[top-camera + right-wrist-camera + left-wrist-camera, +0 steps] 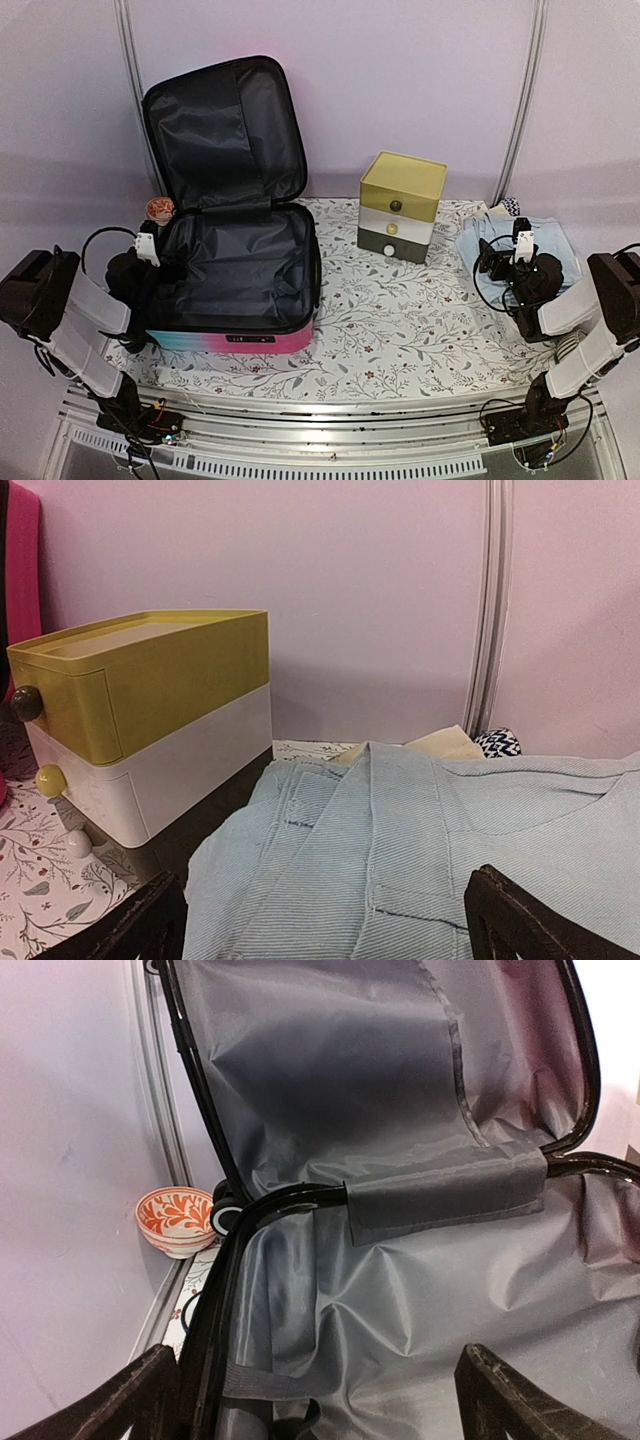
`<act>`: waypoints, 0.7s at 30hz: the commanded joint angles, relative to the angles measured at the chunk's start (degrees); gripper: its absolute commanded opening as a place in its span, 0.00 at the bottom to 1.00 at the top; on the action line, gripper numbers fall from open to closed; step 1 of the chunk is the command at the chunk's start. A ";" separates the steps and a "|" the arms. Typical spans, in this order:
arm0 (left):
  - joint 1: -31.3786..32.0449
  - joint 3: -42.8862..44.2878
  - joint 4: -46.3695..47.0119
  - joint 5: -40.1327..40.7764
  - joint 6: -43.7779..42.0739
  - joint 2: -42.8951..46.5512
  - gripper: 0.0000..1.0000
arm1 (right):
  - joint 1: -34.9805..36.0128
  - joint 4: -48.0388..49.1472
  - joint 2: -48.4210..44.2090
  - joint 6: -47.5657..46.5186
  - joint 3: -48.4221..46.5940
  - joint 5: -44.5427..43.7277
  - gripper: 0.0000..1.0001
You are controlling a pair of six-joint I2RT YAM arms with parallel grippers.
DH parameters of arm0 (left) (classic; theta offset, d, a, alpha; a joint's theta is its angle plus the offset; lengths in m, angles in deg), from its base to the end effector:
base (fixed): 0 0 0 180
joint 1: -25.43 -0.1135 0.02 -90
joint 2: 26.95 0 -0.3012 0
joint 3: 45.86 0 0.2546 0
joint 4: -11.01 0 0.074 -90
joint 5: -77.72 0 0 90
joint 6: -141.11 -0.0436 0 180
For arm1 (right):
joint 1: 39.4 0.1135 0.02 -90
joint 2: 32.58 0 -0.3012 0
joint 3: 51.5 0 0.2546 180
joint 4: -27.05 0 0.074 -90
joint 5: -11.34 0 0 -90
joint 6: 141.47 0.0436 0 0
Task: Open, take out, and arrange the luggage
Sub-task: Reset both arms
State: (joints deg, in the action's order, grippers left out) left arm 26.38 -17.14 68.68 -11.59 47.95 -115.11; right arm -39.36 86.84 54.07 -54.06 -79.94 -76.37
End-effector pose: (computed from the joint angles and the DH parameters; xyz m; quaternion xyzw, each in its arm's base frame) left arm 0.2573 -0.0037 0.1917 0.0216 0.7176 0.0177 0.6959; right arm 0.2540 0.0019 0.2010 -0.0303 0.6966 -0.0020 0.7168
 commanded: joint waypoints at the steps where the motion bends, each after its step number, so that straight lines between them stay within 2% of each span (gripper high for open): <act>1: -0.71 -0.72 2.09 -0.30 0.24 -0.35 0.98 | -0.60 1.87 0.92 0.09 1.98 1.38 0.99; 4: -0.54 -2.99 5.96 -1.73 -0.46 0.18 0.98 | -0.56 5.41 0.27 -0.50 4.53 2.06 0.99; 10: -0.34 -9.89 18.25 1.18 0.54 0.65 0.98 | -0.61 13.34 0.37 -0.69 8.54 2.76 0.99; 14: -0.27 -11.92 24.44 -2.07 -0.88 -1.36 0.98 | -0.54 12.40 0.34 -1.74 8.11 5.13 0.99; 21: -0.07 -13.73 27.91 -2.33 -0.94 -1.84 0.98 | -0.55 14.01 0.21 -2.30 9.13 6.39 0.99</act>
State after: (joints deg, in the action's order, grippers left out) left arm 26.42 -27.08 86.69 -13.42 47.69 -114.68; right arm -39.56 99.06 54.05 -55.61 -71.96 -72.05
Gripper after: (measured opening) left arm 0.984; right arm 0.987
